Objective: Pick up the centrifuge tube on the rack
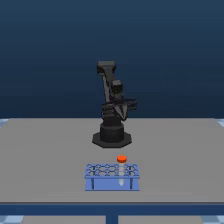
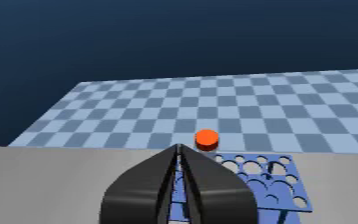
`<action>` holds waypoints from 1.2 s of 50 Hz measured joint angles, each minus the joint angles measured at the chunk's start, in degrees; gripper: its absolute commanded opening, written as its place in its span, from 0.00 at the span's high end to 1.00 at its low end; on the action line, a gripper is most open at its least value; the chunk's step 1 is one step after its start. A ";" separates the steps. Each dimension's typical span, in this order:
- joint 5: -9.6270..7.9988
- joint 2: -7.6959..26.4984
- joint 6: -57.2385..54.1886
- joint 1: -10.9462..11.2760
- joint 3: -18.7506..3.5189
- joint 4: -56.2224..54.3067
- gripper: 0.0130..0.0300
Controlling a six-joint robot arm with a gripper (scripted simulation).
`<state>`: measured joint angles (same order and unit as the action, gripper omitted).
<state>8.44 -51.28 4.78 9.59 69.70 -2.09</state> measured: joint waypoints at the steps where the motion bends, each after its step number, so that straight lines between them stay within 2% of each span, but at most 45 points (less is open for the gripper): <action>1: 0.00 0.00 0.00 0.00 0.00 0.00 0.00; 35: 0.18 0.95 -0.42 -0.06 -0.30 -0.39 0.00; 48: 0.88 4.79 -2.27 -0.29 -1.62 -2.11 0.00; 60: 1.78 10.91 -5.74 -0.61 -4.09 -5.40 0.00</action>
<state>10.22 -40.37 -0.97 8.98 65.61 -7.49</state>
